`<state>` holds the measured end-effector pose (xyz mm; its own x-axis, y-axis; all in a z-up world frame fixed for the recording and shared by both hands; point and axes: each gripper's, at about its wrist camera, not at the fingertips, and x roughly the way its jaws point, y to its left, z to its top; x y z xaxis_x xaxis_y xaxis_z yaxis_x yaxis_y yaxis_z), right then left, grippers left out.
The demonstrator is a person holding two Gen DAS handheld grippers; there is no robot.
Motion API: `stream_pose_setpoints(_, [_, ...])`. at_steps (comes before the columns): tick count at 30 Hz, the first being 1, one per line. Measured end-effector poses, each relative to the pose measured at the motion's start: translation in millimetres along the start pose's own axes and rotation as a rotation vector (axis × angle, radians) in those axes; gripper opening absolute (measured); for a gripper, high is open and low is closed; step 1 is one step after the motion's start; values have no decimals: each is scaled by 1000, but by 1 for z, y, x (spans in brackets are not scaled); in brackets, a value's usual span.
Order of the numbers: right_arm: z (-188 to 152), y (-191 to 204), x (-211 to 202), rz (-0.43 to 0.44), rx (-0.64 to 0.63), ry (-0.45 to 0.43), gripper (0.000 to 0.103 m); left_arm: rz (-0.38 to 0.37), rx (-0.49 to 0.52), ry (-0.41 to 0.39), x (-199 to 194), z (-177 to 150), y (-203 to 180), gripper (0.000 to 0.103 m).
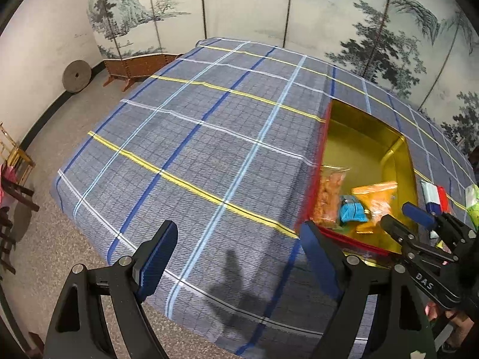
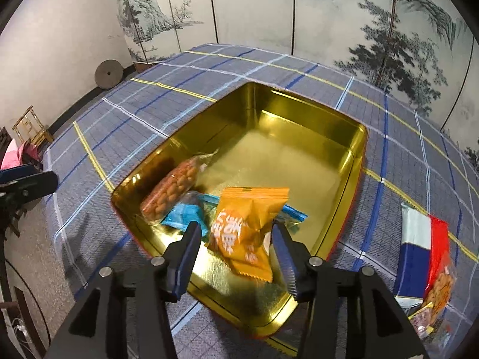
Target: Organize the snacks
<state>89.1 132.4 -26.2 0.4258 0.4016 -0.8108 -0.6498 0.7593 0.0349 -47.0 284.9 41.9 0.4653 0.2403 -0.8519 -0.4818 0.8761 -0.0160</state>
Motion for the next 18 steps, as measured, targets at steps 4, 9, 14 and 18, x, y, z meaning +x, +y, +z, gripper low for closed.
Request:
stream_pose_setpoints(4, [-7, -9, -25, 6, -6, -31, 50, -22, 37, -5, -3, -2, -17, 81])
stream_pose_setpoints(9, [-26, -45, -54, -18, 15, -37, 50, -55, 102, -5, -7, -7, -45, 81])
stream_pose_setpoints(14, [-55, -102, -83, -90, 46, -12, 51, -83, 170, -6, -12, -11, -76, 81])
stream_pose_setpoints(18, [-74, -154, -100, -117, 88, 22, 51, -95, 211, -3, -16, -16, -98, 81])
